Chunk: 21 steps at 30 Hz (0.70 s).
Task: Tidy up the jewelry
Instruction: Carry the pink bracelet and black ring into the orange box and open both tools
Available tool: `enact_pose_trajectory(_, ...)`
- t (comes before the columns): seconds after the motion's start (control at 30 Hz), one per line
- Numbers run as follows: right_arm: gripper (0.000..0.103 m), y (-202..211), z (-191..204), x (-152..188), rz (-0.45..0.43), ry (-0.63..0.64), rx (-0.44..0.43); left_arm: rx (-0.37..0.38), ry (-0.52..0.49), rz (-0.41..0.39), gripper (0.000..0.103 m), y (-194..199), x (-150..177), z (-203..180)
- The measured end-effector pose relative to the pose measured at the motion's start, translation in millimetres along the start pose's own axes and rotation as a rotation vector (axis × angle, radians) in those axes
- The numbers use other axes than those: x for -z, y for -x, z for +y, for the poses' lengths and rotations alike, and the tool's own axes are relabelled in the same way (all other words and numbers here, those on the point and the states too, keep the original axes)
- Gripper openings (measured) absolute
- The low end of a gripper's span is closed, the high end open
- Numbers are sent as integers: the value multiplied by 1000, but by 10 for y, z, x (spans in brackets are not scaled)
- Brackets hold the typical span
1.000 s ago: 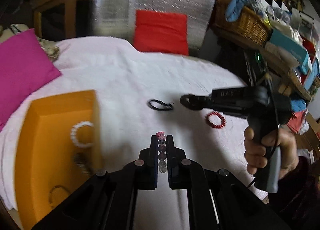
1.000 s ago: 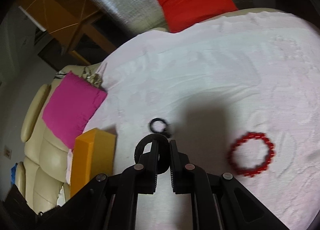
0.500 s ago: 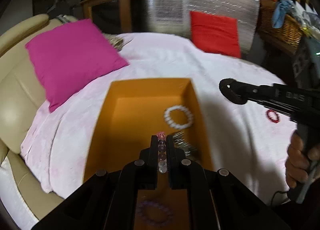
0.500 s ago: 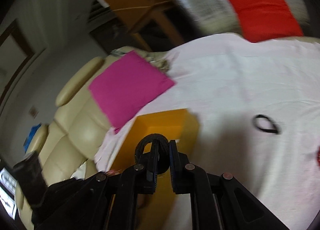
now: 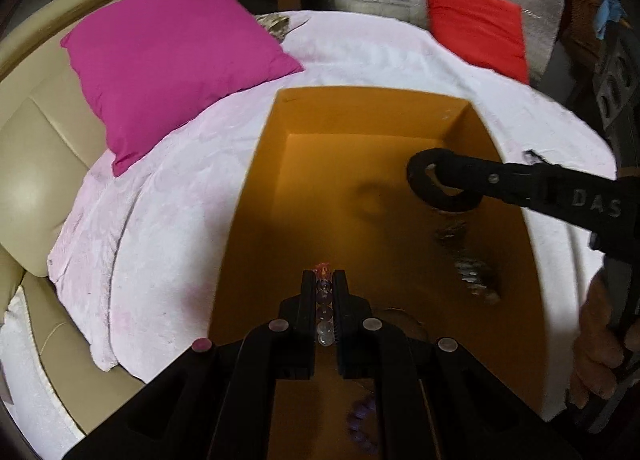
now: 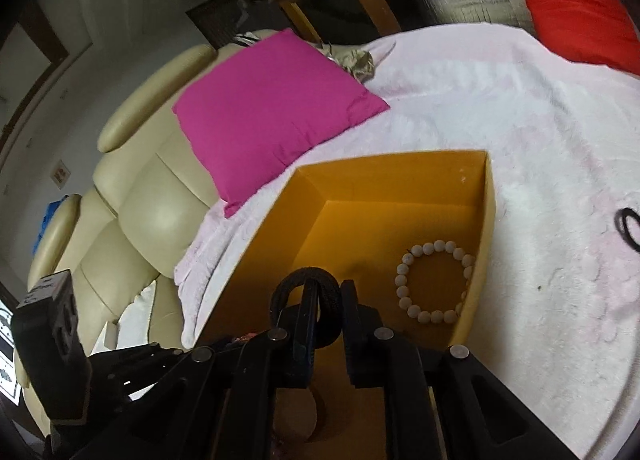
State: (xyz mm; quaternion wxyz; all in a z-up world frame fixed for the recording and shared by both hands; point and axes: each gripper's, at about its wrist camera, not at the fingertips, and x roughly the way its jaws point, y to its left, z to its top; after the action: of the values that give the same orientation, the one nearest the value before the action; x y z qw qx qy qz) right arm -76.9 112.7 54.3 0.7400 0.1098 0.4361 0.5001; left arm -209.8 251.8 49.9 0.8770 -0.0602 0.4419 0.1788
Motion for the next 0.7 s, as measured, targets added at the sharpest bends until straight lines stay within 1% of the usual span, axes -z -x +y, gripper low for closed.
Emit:
enact_pose_trajectory(0.03, 15, -27, -27, -9, -1, -12, -1, -17, 3, 5, 8, -24, 2, 10)
enact_pose_trajectory(0.13, 15, -33, -104, -32, -17, -38, -29, -28, 3, 17, 8, -49, 17, 19)
enact_pose_trajectory(0.17, 17, -41, -112, -49, -20, -47, -37, -37, -5, 19, 8, -52, 8, 26)
enact_pose_trajectory(0.23, 22, -27, -139, -62, -27, -73, -66, -65, -23, 13, 16, -20, -3, 5)
enact_pose_trajectory(0.27, 33, -16, -150, -65, -31, -84, -81, -71, -24, 7, 27, 4, -9, -1)
enact_pose_trajectory(0.3, 48, -6, -161, -67, -32, -93, -88, -76, -25, -2, 37, 37, -10, -10)
enact_pose_trajectory(0.33, 53, 6, -163, -64, -37, -97, -90, -85, -28, -19, 40, 86, -14, -22)
enact_pose_trajectory(0.37, 55, 22, -158, -60, -44, -99, -93, -95, -36, -34, 44, 137, -17, -41)
enact_pose_trajectory(0.47, 55, 108, -183, -71, -68, -106, -99, -109, -62, -63, 44, 256, -10, -102)
enact_pose_trajectory(0.53, 55, 238, -238, -94, -100, -123, -96, -97, -69, -72, 44, 312, -15, -149)
enact_pose_trajectory(0.63, 55, 444, -333, -138, -140, -141, -78, -58, -82, -93, 45, 423, -24, -294)
enact_pose_trajectory(0.7, 55, 613, -431, -156, -166, -161, -62, -36, -96, -113, 55, 471, -52, -401)
